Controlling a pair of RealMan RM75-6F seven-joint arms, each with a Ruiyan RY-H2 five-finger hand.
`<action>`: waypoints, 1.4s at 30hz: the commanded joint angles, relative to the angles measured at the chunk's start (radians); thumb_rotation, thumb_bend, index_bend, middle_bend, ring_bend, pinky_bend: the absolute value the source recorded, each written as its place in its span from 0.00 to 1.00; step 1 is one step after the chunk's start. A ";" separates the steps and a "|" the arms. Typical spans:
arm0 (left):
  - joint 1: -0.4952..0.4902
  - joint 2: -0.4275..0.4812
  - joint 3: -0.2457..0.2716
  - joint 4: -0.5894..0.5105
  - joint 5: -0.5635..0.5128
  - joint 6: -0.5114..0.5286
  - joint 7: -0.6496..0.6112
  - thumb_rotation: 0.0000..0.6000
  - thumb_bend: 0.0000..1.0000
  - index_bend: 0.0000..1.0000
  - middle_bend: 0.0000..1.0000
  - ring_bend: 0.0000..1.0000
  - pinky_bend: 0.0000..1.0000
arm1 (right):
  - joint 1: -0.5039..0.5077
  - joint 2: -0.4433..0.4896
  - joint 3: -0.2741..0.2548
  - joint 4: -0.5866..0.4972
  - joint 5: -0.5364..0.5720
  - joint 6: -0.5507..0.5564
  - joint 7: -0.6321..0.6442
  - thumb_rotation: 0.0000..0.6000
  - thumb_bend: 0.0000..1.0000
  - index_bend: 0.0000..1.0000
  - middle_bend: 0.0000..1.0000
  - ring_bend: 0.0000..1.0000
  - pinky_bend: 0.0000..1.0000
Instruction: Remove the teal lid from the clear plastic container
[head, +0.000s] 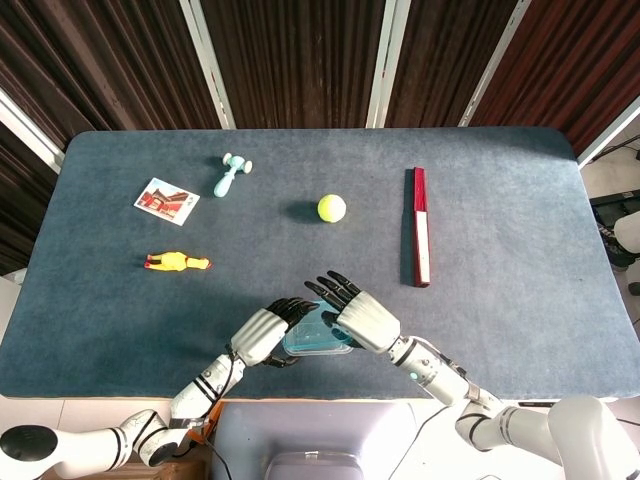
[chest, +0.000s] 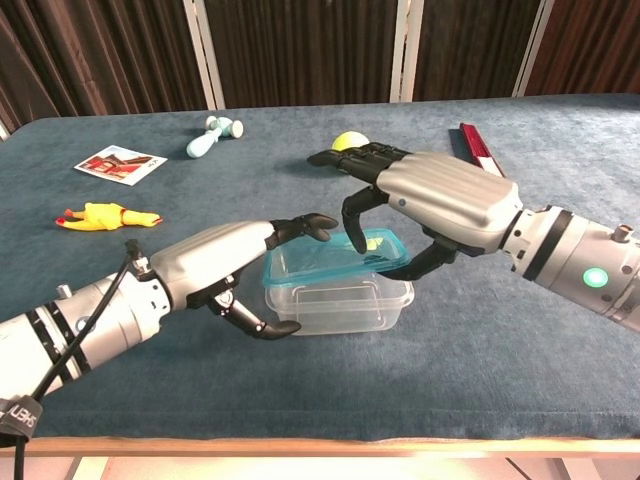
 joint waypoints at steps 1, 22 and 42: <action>0.000 0.000 0.000 -0.001 0.005 0.006 -0.008 1.00 0.29 0.00 0.55 0.37 0.44 | 0.002 -0.003 -0.001 0.000 0.000 0.001 -0.002 1.00 0.66 0.72 0.15 0.00 0.00; 0.022 0.000 0.002 0.041 0.027 0.069 -0.045 1.00 0.29 0.00 0.00 0.00 0.00 | -0.014 0.047 0.010 -0.039 -0.010 0.077 -0.052 1.00 0.75 0.76 0.17 0.00 0.00; 0.109 0.188 -0.025 -0.029 0.018 0.221 -0.001 1.00 0.29 0.00 0.00 0.00 0.00 | -0.096 0.216 0.009 -0.035 -0.018 0.221 -0.073 1.00 0.75 0.77 0.18 0.00 0.00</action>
